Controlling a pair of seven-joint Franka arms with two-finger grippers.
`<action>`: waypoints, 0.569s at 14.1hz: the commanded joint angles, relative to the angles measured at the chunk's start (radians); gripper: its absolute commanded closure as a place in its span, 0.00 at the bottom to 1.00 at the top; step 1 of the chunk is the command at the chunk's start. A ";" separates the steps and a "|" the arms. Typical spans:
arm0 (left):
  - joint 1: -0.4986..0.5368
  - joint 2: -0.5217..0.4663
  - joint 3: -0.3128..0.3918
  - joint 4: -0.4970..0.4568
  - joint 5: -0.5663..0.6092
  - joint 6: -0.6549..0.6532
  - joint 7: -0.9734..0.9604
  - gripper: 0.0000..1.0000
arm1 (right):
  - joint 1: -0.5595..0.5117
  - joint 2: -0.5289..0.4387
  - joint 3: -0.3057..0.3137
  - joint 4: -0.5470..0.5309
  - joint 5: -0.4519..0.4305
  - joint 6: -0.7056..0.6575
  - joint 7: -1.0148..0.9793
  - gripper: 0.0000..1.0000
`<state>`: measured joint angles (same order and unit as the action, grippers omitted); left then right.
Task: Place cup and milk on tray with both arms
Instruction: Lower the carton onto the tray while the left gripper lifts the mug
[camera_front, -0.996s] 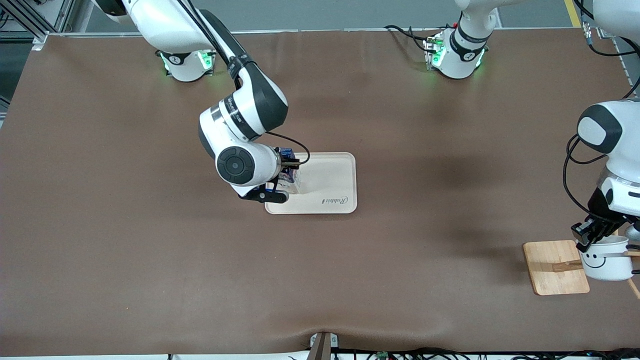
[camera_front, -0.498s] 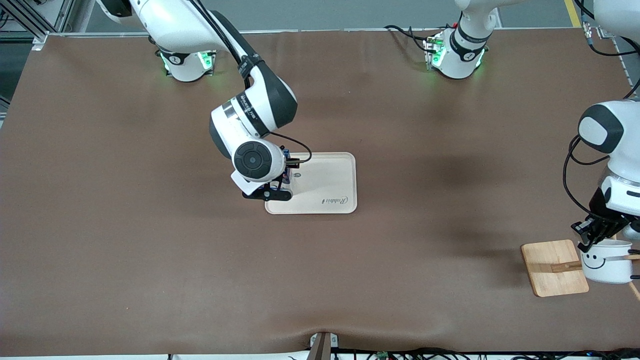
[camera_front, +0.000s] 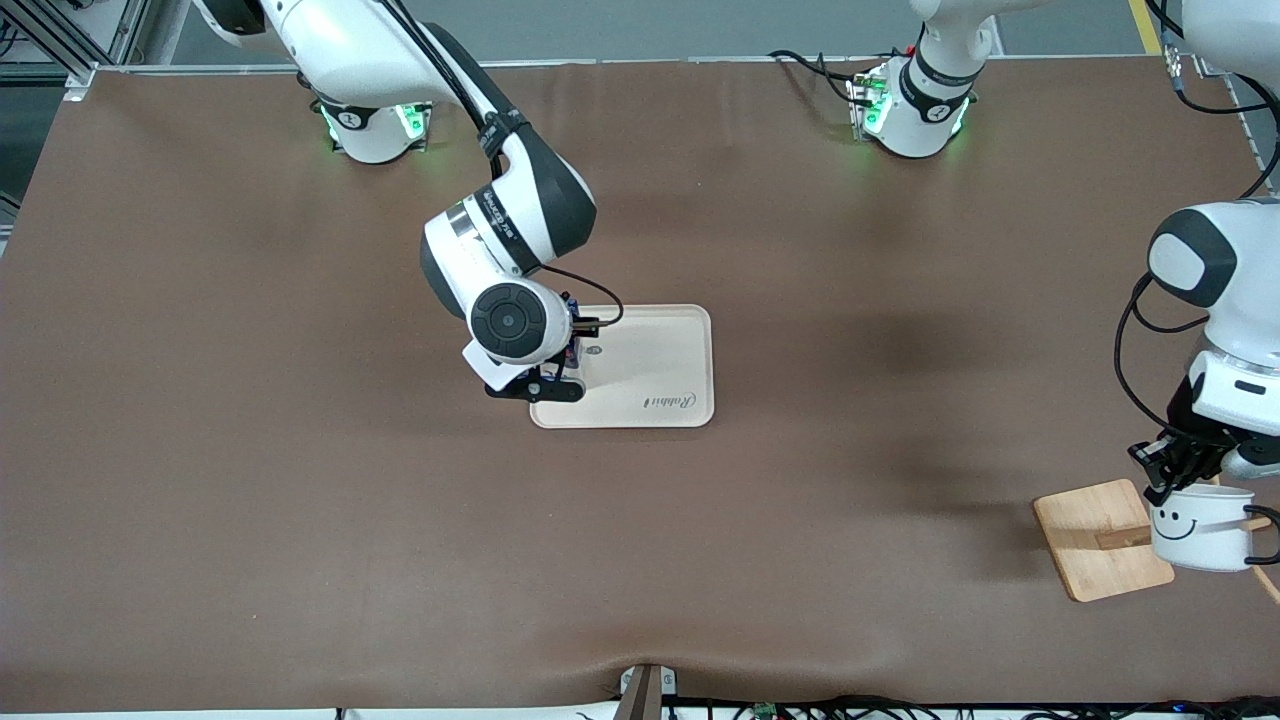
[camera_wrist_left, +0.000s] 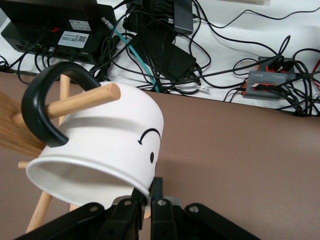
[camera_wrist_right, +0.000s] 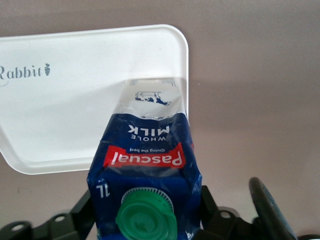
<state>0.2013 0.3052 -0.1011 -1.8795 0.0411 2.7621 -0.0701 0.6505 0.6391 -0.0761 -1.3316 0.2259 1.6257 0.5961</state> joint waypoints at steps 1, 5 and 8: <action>0.004 -0.023 -0.017 0.000 0.006 -0.022 0.012 0.97 | 0.015 0.010 -0.002 0.034 -0.023 -0.018 0.013 0.00; 0.006 -0.052 -0.020 0.000 0.008 -0.093 0.015 0.97 | -0.017 -0.009 -0.004 0.121 -0.019 -0.081 0.014 0.00; 0.004 -0.070 -0.022 0.000 0.010 -0.121 0.036 0.97 | -0.058 -0.012 -0.002 0.201 -0.017 -0.162 0.013 0.00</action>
<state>0.2011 0.2639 -0.1163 -1.8730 0.0411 2.6727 -0.0595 0.6233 0.6303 -0.0887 -1.1846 0.2184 1.5173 0.5963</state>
